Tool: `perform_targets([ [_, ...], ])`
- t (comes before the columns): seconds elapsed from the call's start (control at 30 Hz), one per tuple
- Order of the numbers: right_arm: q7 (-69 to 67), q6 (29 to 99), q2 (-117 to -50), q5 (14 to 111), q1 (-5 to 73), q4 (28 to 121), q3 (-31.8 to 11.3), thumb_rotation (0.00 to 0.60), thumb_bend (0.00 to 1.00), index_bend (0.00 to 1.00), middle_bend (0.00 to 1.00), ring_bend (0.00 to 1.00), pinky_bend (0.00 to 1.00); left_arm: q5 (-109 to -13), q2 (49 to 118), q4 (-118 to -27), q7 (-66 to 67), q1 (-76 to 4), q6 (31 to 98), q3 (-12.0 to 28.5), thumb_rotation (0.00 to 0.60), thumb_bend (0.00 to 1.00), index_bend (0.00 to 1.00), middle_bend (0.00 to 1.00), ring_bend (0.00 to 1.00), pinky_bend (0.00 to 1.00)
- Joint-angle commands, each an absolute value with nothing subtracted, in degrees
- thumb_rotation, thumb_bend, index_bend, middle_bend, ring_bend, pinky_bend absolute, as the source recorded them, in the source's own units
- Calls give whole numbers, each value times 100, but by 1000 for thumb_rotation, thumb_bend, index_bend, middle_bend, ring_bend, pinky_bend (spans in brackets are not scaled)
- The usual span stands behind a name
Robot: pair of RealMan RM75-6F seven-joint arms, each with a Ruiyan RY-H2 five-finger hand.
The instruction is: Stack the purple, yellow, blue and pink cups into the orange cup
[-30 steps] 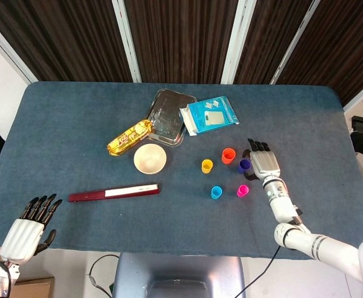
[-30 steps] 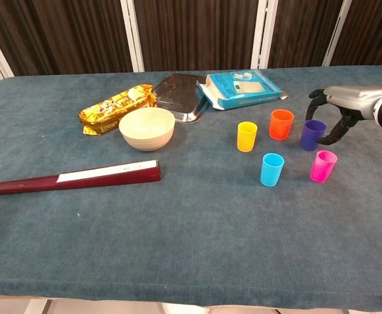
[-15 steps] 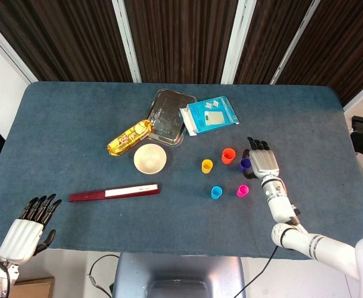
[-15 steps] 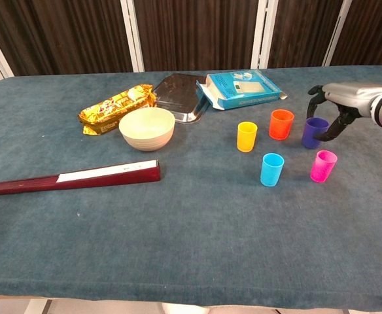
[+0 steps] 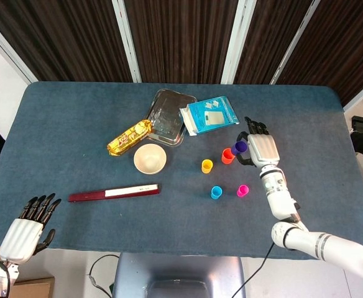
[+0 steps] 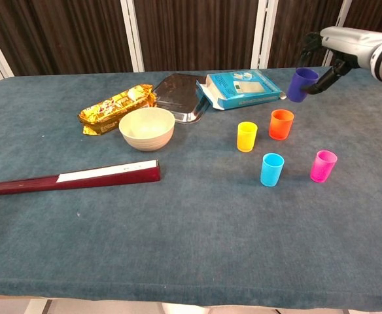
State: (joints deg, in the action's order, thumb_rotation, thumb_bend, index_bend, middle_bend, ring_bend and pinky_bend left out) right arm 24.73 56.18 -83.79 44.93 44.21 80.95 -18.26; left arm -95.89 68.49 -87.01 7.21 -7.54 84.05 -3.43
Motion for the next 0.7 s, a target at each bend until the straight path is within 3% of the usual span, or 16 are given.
perform_targets([
  [0.03,2874,5707,-8720,4161,4705,7770,-1902,600,474,581,14,0,0,-9570,6844,-8704,719,-751,8410,-331,600,438,0,0,9,103],
  [0.57,3091,5504,-9208,3882,4906,7155,-1718,600,474,565,14,0,0,-9538,6825,-8693,685,-737,8442,-308,600,439,0,0,10,103],
  [0.7,3192,5452,-9220,3835,4933,7139,-1663,600,474,423,18,0,0,-9523,6822,-8690,671,-752,8408,-304,600,440,0,0,10,103],
])
